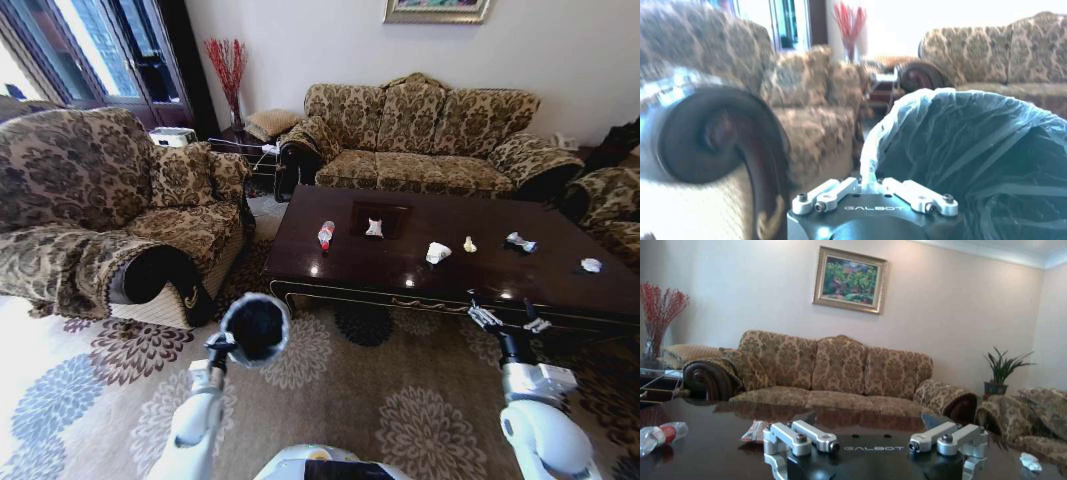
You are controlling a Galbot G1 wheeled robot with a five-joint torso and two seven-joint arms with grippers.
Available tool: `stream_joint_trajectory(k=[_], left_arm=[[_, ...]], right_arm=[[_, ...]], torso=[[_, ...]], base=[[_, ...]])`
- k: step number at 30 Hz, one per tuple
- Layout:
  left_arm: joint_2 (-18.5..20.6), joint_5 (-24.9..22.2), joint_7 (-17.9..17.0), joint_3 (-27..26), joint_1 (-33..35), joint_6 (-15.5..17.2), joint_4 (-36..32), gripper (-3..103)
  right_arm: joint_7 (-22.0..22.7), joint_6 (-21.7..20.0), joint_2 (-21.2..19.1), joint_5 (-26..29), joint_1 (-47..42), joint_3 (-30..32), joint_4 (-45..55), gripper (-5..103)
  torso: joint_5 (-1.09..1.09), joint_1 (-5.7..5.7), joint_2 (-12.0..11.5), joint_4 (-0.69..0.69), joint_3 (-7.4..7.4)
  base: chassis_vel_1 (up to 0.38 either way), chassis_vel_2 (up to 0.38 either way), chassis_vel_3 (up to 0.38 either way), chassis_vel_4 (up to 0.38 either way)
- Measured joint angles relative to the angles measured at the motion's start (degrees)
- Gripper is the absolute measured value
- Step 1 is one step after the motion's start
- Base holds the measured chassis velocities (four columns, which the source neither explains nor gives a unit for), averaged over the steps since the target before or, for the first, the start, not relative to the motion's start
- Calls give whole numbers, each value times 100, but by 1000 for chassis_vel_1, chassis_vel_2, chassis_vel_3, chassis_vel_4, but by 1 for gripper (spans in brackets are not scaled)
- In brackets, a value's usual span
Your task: Move to the front of the table and place the trash on the table into the trash bin.
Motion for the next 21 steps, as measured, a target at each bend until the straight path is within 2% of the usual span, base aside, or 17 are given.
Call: stream_joint_trajectory(k=[3, 6, 10, 11, 12, 14, 21], left_arm=[[78, 0, -19, -35, -12, 82, -237, 2], [120, -16, -84, -36, -15, 227, -547, 2], [120, -99, -155, -29, 18, 419, -970, 2], [128, -113, -162, -25, 23, 462, -1093, 2], [128, -113, -162, -25, 23, 462, -1093, 2], [188, -143, -187, -7, 21, 635, -1528, 2], [342, -262, -248, 78, 13, 965, -2315, 2]], right_arm=[[24, -25, 34, -14, 4, -3, 15, 101], [11, 10, 102, -86, 8, 46, 9, 95], [42, 35, 109, -88, -56, 82, 13, 91], [18, 47, 108, -88, -81, 98, 15, 96], [18, 47, 108, -88, -81, 98, 15, 96], [-2, 101, 105, -92, -120, 109, 15, 99], [-47, 145, 133, -101, -65, 57, 26, 100]], torso=[[0, 0, 0, 0, 0], [-2, 0, 0, -1, 0], [1, 0, 0, 2, 0], [-1, 0, 0, 2, 0], [-1, 0, 0, 2, 0], [2, 0, 0, 0, 0], [1, 0, 0, 1, 0]], base=[[0, 0, 0, 0], [0, 0, 0, 0], [0, 0, 0, 0], [0, 0, 0, 0], [0, 0, 0, 0], [0, 0, 0, 0], [0, 0, 0, 0]])
